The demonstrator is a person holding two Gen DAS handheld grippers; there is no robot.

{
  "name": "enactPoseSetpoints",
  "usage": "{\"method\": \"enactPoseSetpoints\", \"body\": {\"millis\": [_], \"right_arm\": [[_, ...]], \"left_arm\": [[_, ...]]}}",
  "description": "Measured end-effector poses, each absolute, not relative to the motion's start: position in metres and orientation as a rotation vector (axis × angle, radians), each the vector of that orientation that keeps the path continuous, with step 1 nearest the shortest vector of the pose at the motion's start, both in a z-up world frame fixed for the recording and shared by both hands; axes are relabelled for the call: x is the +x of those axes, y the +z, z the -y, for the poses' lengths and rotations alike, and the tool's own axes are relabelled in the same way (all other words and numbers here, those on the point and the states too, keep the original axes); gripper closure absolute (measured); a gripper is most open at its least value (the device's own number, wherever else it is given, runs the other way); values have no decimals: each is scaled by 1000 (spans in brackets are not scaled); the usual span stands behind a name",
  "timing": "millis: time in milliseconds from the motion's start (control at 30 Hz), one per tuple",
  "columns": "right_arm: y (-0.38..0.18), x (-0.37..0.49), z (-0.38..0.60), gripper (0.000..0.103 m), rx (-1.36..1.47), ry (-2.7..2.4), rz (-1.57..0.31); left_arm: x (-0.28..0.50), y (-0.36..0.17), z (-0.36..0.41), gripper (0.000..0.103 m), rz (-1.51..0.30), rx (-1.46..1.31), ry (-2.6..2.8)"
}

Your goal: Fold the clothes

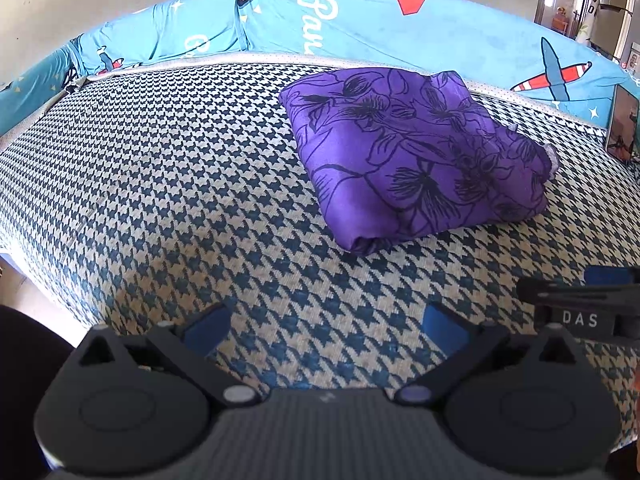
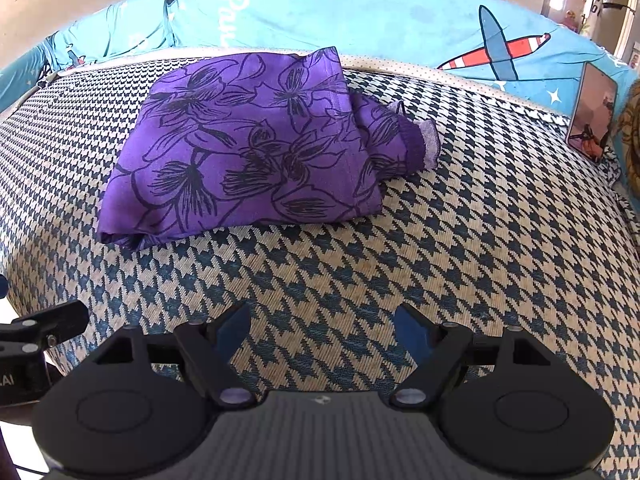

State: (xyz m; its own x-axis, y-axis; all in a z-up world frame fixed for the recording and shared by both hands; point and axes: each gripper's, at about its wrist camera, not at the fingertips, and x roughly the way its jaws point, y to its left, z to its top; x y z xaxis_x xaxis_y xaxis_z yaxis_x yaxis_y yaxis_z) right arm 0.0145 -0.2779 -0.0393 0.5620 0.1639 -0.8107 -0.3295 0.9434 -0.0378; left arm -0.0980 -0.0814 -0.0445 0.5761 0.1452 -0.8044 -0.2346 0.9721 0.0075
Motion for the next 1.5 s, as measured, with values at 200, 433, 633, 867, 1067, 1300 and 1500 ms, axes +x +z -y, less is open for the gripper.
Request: {"method": "enactPoseSetpoints", "body": {"millis": [200,433,633,867,1067,1300,1500], "right_arm": [[-30,24,284,25,-216,276,-936],[-25,30,280,24,-322,301,-883],[-26,34,285,24,-304,291,-888],[-26,35,287,24,-284,281,-889],[-26,35,288,24,-268,278,-892],[-26,33,290,24,-240,286,-894],[-25,31,290,24,-237,290,-892]], "left_arm": [[-95,-43,79,0,-937,-110,238],[-89,-38,85,0,-928,-113,245],[-87,-36,95,0,-925,-101,234],[-89,-33,101,0,-928,-92,228],[-91,-31,101,0,-931,-88,234],[-93,-30,103,0,-940,-74,236],[-95,-30,104,0,-943,-75,237]]}}
